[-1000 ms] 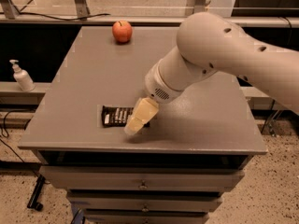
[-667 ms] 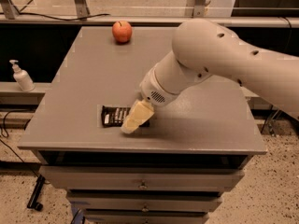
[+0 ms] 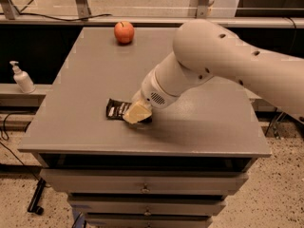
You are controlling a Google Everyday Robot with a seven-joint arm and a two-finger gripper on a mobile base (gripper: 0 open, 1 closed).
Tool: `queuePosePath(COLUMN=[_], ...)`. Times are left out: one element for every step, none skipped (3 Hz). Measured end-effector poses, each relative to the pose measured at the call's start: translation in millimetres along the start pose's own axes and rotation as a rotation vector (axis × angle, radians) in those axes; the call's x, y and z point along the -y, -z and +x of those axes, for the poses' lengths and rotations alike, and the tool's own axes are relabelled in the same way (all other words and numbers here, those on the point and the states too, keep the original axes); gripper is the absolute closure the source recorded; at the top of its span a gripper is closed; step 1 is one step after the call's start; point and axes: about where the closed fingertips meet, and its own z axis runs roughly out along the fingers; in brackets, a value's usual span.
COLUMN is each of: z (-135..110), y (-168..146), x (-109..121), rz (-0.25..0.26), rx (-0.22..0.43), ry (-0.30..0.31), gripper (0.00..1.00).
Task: Pick rxbar chocolate
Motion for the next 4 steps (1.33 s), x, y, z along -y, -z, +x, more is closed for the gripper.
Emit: queuePosePath(z=[-1, -1, -10, -32], y=[1, 2, 22, 61], x=[0, 0, 5, 11], rz=[0.0, 0.0, 0.018, 0.052], rx=[0.0, 0.0, 0.02, 0.07], ry=[0.0, 0.0, -0.019, -0.017], gripper=[0.87, 1.0, 1.0, 1.0])
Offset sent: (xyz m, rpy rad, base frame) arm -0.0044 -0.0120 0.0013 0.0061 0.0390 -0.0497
